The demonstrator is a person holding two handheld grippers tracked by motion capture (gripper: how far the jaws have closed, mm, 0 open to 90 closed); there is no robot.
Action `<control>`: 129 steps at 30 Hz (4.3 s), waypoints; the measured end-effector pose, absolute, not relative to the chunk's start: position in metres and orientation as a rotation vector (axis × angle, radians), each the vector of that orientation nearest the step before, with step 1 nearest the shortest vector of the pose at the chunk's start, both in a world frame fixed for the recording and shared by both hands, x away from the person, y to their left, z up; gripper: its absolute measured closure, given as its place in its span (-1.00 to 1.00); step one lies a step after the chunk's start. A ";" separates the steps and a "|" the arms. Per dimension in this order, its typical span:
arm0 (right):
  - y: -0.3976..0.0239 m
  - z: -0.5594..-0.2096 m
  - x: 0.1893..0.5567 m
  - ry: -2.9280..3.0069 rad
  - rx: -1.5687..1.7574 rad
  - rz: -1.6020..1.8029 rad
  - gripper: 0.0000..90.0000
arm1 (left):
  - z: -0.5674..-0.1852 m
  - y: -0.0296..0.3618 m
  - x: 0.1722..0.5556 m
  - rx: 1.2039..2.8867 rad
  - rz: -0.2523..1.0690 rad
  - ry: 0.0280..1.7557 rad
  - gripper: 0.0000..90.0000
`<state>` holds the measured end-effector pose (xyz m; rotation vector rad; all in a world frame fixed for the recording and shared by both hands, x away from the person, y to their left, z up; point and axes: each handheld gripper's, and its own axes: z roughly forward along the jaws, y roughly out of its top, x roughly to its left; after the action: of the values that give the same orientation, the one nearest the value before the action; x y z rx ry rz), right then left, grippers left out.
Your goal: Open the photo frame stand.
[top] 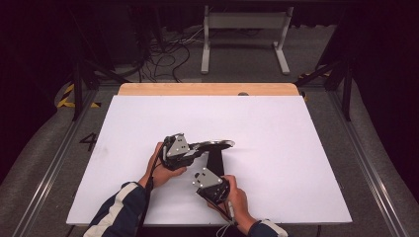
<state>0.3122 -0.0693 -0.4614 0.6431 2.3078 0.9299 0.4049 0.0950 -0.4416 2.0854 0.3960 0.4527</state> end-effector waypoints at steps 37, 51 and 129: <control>-0.090 -0.465 0.329 2.268 0.803 0.950 1.00 | -0.447 0.077 0.402 2.145 0.584 0.410 0.76; -0.106 -0.461 0.332 2.268 0.865 0.925 1.00 | -0.444 0.073 0.390 2.211 0.670 0.370 0.78; -0.156 -0.457 0.352 2.300 0.932 1.102 1.00 | -0.440 0.072 0.386 2.057 0.416 0.340 0.51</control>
<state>0.3519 -0.1560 -0.4572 0.9316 2.3003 1.1021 0.3856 0.0724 -0.4397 2.0572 0.3398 0.4165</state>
